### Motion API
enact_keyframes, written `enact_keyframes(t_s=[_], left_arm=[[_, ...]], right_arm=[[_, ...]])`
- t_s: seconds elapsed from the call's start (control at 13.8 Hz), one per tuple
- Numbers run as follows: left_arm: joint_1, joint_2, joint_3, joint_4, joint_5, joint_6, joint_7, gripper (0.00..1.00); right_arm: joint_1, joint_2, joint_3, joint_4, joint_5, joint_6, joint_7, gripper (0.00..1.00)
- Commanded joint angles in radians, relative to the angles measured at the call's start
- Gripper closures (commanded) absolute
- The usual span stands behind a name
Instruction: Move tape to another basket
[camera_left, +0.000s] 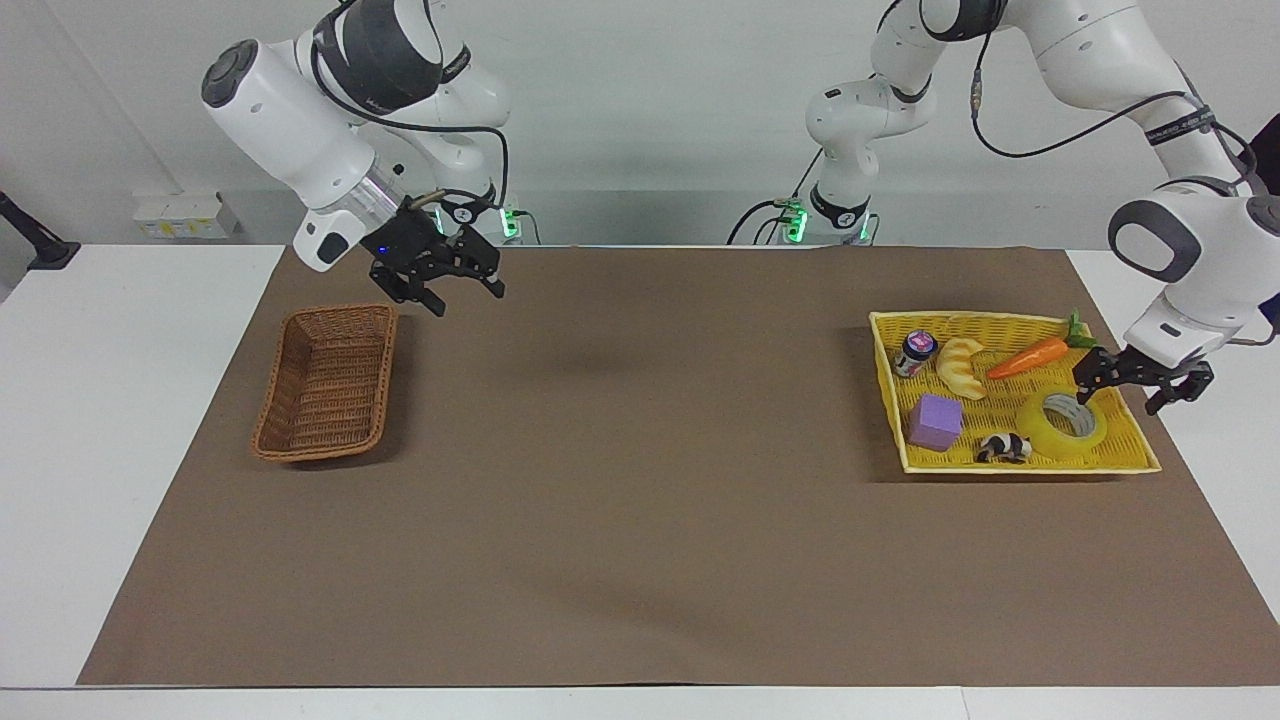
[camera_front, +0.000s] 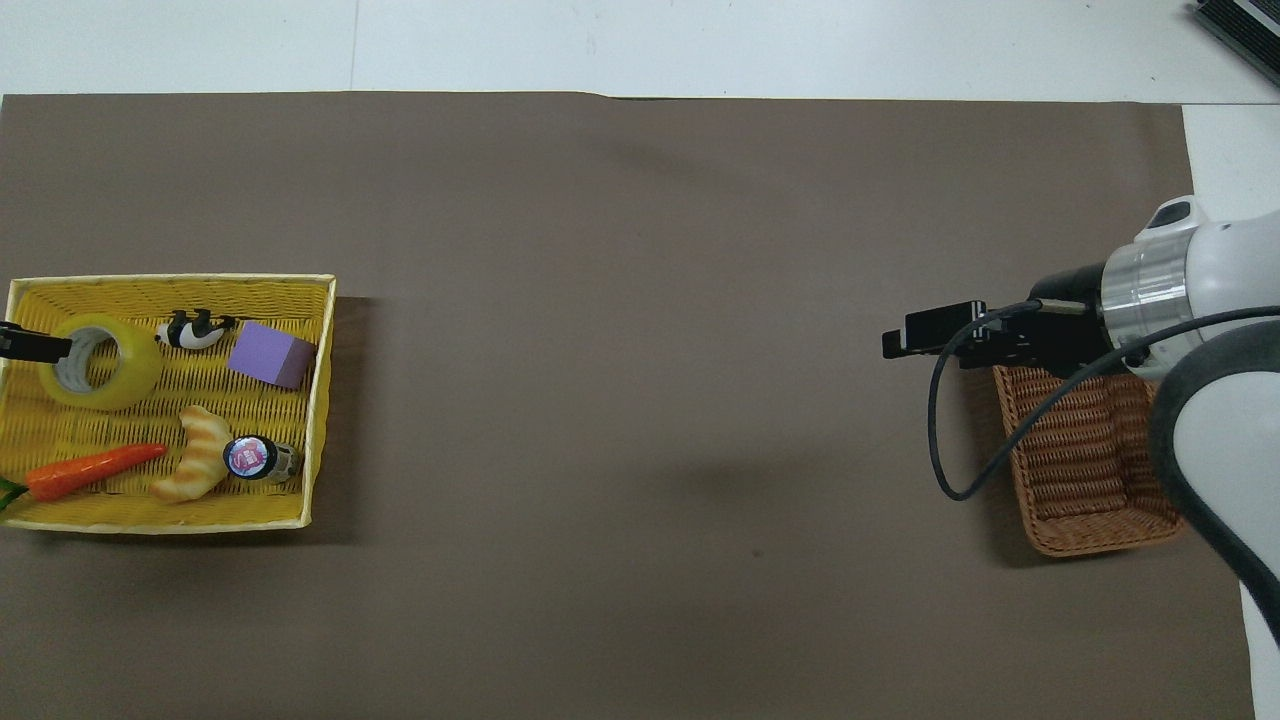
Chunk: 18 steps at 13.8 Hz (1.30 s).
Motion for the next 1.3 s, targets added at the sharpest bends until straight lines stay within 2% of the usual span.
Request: enact_keyframes(t_s=[0.0,0.36,0.43,0.58,0.65,0.72,0.94,1.01,1.09,1.23], left_arm=[[0.015,0.03,-0.007,0.003,-0.015,0.038,0.028,0.0],[0.023,0.069,-0.007,-0.017,-0.031,0.066,0.027,0.0],[0.022,0.069,-0.007,-0.022,-0.037,0.066,0.023,0.03],[0.02,0.063,-0.007,-0.038,-0.037,0.06,0.02,0.5],[0.021,0.061,-0.007,-0.04,-0.037,0.054,0.025,0.7],[0.025,0.061,-0.007,-0.04,-0.037,0.052,0.03,0.82],[0.028,0.06,-0.007,-0.035,-0.037,0.052,0.031,0.87],[0.031,0.05,-0.007,-0.031,-0.037,0.048,0.031,0.92],[0.029,0.034,-0.007,-0.028,-0.037,0.043,0.031,0.98],[0.02,-0.005,-0.007,-0.025,-0.037,0.002,0.027,1.0]], right_arm=[[0.011,-0.022,0.002,-0.045,0.081,0.038,-0.013,0.0],[0.121,-0.019,0.003,-0.175,0.239,0.236,-0.015,0.0],[0.132,-0.019,0.003,-0.186,0.279,0.254,-0.015,0.0],[0.175,-0.021,0.003,-0.195,0.331,0.305,-0.012,0.0],[0.193,-0.021,0.003,-0.201,0.355,0.331,-0.007,0.0],[0.195,-0.025,0.003,-0.206,0.409,0.337,-0.007,0.0],[0.2,-0.027,0.003,-0.208,0.486,0.36,0.0,0.0],[0.201,-0.027,0.003,-0.208,0.509,0.36,0.0,0.0],[0.2,-0.027,0.005,-0.208,0.514,0.359,0.0,0.0],[0.201,-0.027,0.005,-0.208,0.517,0.359,0.002,0.0]])
